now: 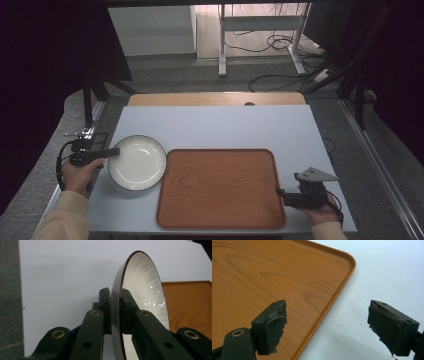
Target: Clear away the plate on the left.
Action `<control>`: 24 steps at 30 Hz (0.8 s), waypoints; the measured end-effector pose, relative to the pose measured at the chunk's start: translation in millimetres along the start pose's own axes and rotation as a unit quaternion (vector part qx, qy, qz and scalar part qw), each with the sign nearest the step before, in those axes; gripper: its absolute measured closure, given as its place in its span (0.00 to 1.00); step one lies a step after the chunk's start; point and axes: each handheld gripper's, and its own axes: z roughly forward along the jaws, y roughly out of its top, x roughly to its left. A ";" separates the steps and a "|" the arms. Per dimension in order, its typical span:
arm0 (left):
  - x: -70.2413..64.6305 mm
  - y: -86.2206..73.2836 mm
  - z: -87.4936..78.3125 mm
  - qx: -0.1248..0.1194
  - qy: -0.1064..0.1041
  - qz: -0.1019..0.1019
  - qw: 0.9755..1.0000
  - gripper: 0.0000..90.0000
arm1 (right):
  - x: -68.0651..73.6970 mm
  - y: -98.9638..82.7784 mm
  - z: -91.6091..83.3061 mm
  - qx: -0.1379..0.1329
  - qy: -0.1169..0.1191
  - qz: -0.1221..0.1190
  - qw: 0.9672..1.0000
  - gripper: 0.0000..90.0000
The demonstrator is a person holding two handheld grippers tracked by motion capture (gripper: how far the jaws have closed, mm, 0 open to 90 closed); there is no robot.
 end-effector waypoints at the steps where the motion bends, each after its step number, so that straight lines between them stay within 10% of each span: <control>1: 0.0 0.0 0.0 0.000 0.000 0.000 1.000 0.92 | 0.0 0.0 0.0 0.000 0.000 0.000 1.000 0.18; 24: -25.9 -15.8 -21.2 -0.074 -0.055 -0.005 0.996 0.91 | -0.4 -0.5 -0.4 0.000 0.001 0.004 1.000 0.18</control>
